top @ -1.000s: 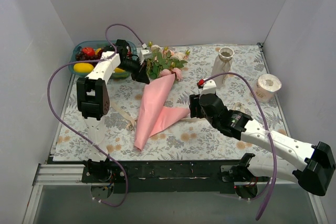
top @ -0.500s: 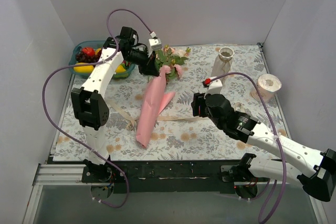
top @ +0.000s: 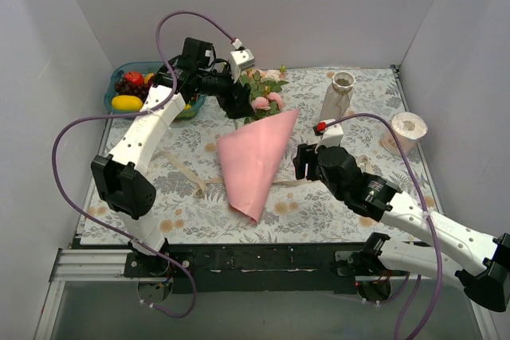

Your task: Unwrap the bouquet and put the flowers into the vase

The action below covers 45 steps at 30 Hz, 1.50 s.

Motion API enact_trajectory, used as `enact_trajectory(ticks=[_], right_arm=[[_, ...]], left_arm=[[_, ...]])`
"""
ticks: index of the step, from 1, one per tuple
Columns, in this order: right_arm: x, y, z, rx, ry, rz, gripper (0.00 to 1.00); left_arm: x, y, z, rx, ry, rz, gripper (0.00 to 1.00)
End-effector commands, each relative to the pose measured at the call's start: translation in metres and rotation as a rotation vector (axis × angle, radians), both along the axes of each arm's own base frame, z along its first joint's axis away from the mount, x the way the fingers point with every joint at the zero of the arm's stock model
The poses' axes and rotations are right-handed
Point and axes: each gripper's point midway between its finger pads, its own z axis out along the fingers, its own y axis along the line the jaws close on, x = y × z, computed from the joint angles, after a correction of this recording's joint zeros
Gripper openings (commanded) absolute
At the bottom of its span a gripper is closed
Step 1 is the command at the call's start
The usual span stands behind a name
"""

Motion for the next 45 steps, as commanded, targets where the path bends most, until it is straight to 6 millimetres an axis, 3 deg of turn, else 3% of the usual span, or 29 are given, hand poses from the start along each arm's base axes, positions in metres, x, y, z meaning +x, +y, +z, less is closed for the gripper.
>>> enact_trajectory(ticks=[1, 7, 9, 11, 14, 18, 34, 37, 40, 45], right_arm=[[-0.004, -0.005, -0.005, 0.008, 0.006, -0.016, 0.73], [-0.006, -0.006, -0.007, 0.005, 0.013, -0.009, 0.73], [-0.006, -0.006, -0.006, 0.005, 0.014, -0.01, 0.74], [-0.007, -0.007, -0.005, 0.002, 0.012, -0.007, 0.73], [-0.008, -0.008, -0.003, -0.005, 0.011, -0.002, 0.74], [-0.008, -0.008, 0.0, -0.008, 0.01, 0.004, 0.74], [-0.004, -0.002, -0.011, -0.035, 0.029, 0.007, 0.73], [-0.005, -0.003, -0.009, -0.029, 0.025, 0.006, 0.73], [-0.006, -0.004, -0.008, -0.025, 0.022, 0.004, 0.72], [-0.005, -0.004, -0.005, -0.009, 0.017, -0.007, 0.71]], left_arm=[[0.008, 0.02, -0.034, 0.099, 0.009, 0.138, 0.78], [0.034, 0.049, -0.071, 0.141, -0.001, 0.24, 0.81], [0.034, 0.052, -0.089, 0.105, 0.076, 0.166, 0.82], [0.046, 0.073, -0.107, 0.077, 0.155, 0.149, 0.82], [0.052, 0.088, -0.113, 0.01, 0.238, 0.109, 0.83], [0.051, 0.088, -0.148, 0.016, 0.303, 0.04, 0.84], [0.014, 0.075, -0.179, 0.001, 0.407, -0.098, 0.83], [0.011, 0.074, -0.186, 0.009, 0.414, -0.103, 0.79], [0.013, 0.074, -0.18, 0.009, 0.398, -0.104, 0.69], [0.018, 0.072, -0.155, 0.013, 0.357, -0.119, 0.15]])
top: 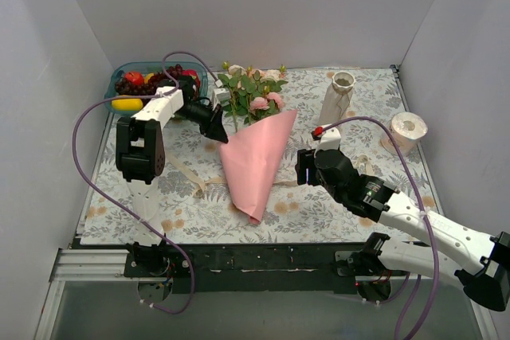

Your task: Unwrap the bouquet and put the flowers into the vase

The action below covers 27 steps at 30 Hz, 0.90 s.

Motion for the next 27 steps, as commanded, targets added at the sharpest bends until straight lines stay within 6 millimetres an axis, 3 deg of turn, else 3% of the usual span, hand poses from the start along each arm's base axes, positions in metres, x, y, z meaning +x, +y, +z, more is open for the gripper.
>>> enact_trajectory(ticks=[1, 3, 10, 14, 17, 21, 23, 26, 27], right_arm=[[0.003, 0.005, 0.023, 0.062, -0.047, -0.004, 0.71], [0.003, 0.005, 0.025, 0.068, -0.05, -0.004, 0.7], [0.001, 0.002, 0.038, 0.098, -0.076, 0.0, 0.7], [-0.002, -0.006, 0.048, 0.113, -0.099, -0.011, 0.7], [-0.004, -0.012, 0.053, 0.12, -0.11, -0.019, 0.7], [-0.007, -0.018, 0.06, 0.128, -0.121, -0.027, 0.7], [-0.009, -0.022, 0.062, 0.13, -0.123, -0.035, 0.7], [-0.011, -0.029, 0.068, 0.126, -0.13, -0.05, 0.71], [-0.011, -0.032, 0.069, 0.121, -0.13, -0.057, 0.71]], left_arm=[[0.001, -0.006, 0.051, -0.044, -0.089, -0.038, 0.08], [0.001, -0.006, 0.057, -0.042, -0.087, -0.043, 0.0], [-0.004, -0.007, 0.102, -0.047, -0.118, -0.035, 0.0], [-0.018, -0.025, 0.128, -0.052, -0.147, -0.058, 0.0], [-0.039, -0.053, 0.141, -0.107, -0.081, -0.096, 0.0], [-0.072, -0.104, 0.142, -0.124, 0.039, -0.186, 0.02], [-0.079, -0.119, 0.146, -0.119, 0.065, -0.198, 0.02], [-0.083, -0.137, 0.165, -0.151, 0.076, -0.207, 0.14], [-0.083, -0.14, 0.171, -0.163, 0.075, -0.206, 0.33]])
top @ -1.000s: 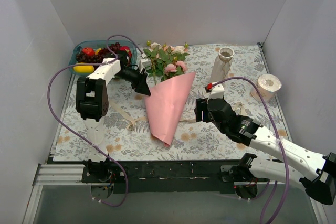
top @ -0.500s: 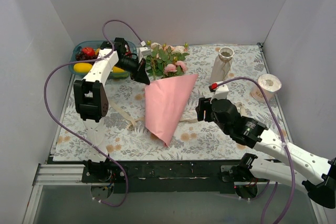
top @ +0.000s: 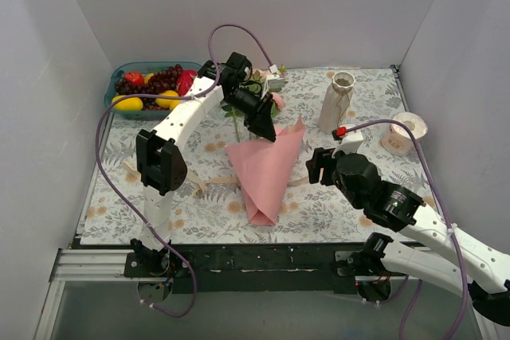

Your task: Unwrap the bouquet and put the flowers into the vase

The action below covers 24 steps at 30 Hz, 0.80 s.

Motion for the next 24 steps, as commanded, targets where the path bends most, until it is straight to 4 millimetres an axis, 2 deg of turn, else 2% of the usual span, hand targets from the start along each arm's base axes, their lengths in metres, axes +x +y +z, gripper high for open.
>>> enact_trajectory(ticks=[1, 3, 4, 6, 7, 11, 14, 15, 17, 18, 19, 20, 21, 24], right_arm=[[-0.001, -0.011, 0.031, 0.031, -0.053, -0.034, 0.72], [-0.002, -0.016, 0.033, 0.022, -0.061, -0.042, 0.73], [-0.002, -0.017, 0.034, 0.019, -0.064, -0.044, 0.74], [-0.002, -0.022, 0.036, 0.009, -0.067, -0.056, 0.74], [-0.002, -0.022, 0.039, 0.012, -0.074, -0.058, 0.75], [0.001, -0.028, 0.048, 0.0, -0.1, -0.077, 0.75], [0.002, -0.029, 0.056, 0.001, -0.115, -0.082, 0.76], [0.002, -0.029, 0.056, -0.001, -0.116, -0.082, 0.76], [0.002, -0.03, 0.057, -0.001, -0.116, -0.082, 0.76], [0.002, -0.03, 0.057, -0.003, -0.116, -0.081, 0.76], [0.002, -0.03, 0.058, -0.001, -0.118, -0.084, 0.75], [0.001, -0.03, 0.057, -0.002, -0.116, -0.081, 0.76], [0.001, -0.03, 0.057, -0.002, -0.118, -0.082, 0.76], [0.001, -0.03, 0.056, -0.006, -0.119, -0.079, 0.76]], left_arm=[[-0.009, -0.013, 0.055, -0.091, 0.038, 0.024, 0.39], [-0.012, -0.015, 0.066, -0.115, 0.059, 0.033, 0.49], [-0.011, -0.017, 0.063, -0.123, 0.059, 0.035, 0.54], [-0.016, -0.016, 0.068, -0.134, 0.07, 0.037, 0.56], [-0.017, -0.016, 0.062, -0.132, 0.083, 0.039, 0.6], [-0.019, -0.016, 0.058, -0.126, 0.129, 0.039, 0.64], [-0.005, -0.011, 0.046, -0.084, 0.1, 0.081, 0.65], [0.007, -0.003, 0.045, -0.078, 0.076, 0.119, 0.65], [0.051, 0.009, 0.032, 0.0, -0.025, 0.286, 0.65], [0.073, 0.025, 0.016, 0.059, -0.057, 0.38, 0.65], [0.103, 0.042, 0.0, 0.157, -0.169, 0.499, 0.65], [0.111, 0.052, -0.012, 0.214, -0.206, 0.534, 0.65], [0.11, 0.064, -0.035, 0.273, -0.184, 0.54, 0.63], [0.096, 0.086, -0.071, 0.352, -0.158, 0.513, 0.61]])
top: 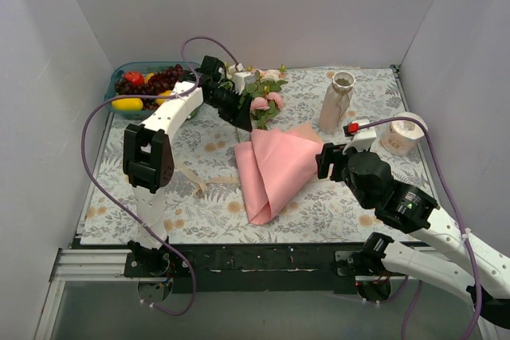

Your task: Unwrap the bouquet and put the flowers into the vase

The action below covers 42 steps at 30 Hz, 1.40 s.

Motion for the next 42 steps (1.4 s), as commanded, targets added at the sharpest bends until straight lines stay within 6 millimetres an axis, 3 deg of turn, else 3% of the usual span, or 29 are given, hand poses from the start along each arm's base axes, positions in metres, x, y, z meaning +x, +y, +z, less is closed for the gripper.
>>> enact_trajectory(ticks=[1, 5, 9, 16, 20, 29, 38, 42], right_arm=[[0.001, -0.004, 0.021, 0.025, -0.05, -0.011, 0.76], [0.002, -0.001, 0.02, 0.032, -0.053, -0.004, 0.76], [0.003, 0.003, 0.018, 0.032, -0.049, 0.003, 0.76], [0.002, 0.002, 0.013, 0.033, -0.034, -0.001, 0.76], [0.0, 0.001, 0.011, 0.034, -0.031, 0.002, 0.76], [-0.002, -0.001, 0.013, 0.049, -0.036, -0.001, 0.76], [-0.004, -0.008, 0.031, 0.069, -0.058, -0.013, 0.76], [-0.005, -0.011, 0.036, 0.076, -0.067, -0.016, 0.76]], left_arm=[[0.004, 0.05, -0.043, 0.197, -0.086, 0.101, 0.61], [-0.011, 0.056, -0.065, 0.216, -0.107, 0.101, 0.62], [-0.015, 0.038, -0.085, 0.249, -0.103, 0.093, 0.61], [-0.005, 0.004, -0.064, 0.184, -0.167, 0.105, 0.62], [-0.013, -0.007, -0.067, 0.184, -0.159, 0.089, 0.62], [-0.035, -0.034, -0.047, 0.138, -0.159, 0.034, 0.63], [-0.064, -0.086, 0.011, 0.007, -0.17, -0.051, 0.64], [-0.068, -0.091, 0.009, 0.017, -0.172, -0.059, 0.64]])
